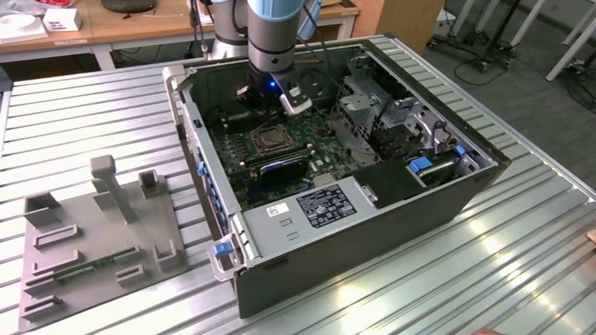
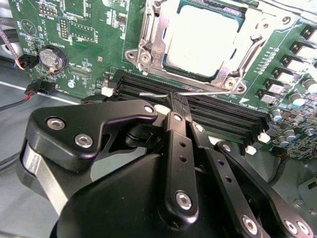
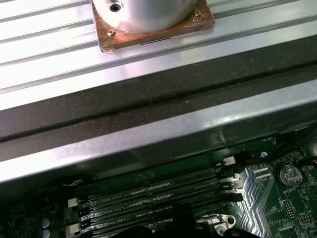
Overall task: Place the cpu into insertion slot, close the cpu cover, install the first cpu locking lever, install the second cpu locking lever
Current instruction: 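Install the first cpu locking lever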
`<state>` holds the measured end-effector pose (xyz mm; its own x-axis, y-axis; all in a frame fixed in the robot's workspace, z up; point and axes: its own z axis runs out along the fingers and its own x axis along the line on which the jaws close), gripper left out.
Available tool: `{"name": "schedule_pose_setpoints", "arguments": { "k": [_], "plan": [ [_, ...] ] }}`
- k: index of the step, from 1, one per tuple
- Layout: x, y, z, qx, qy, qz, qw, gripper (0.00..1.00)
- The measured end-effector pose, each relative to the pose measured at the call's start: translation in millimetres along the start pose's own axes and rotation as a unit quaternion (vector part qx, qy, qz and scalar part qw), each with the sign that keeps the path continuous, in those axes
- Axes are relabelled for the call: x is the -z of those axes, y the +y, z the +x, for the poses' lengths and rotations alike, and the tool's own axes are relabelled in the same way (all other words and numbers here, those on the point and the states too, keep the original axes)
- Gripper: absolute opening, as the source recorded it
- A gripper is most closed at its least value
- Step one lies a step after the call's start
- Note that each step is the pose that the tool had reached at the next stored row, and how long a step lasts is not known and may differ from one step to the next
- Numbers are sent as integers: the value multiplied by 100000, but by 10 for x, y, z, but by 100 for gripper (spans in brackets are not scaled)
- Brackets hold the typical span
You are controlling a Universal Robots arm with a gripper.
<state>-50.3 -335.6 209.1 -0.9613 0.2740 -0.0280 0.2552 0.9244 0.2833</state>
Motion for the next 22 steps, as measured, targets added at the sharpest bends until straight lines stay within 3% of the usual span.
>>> {"name": "schedule_pose_setpoints", "arguments": {
  "k": [22],
  "plan": [
    [-35,0,-30,-5,9,5,100000,10]
  ]
}}
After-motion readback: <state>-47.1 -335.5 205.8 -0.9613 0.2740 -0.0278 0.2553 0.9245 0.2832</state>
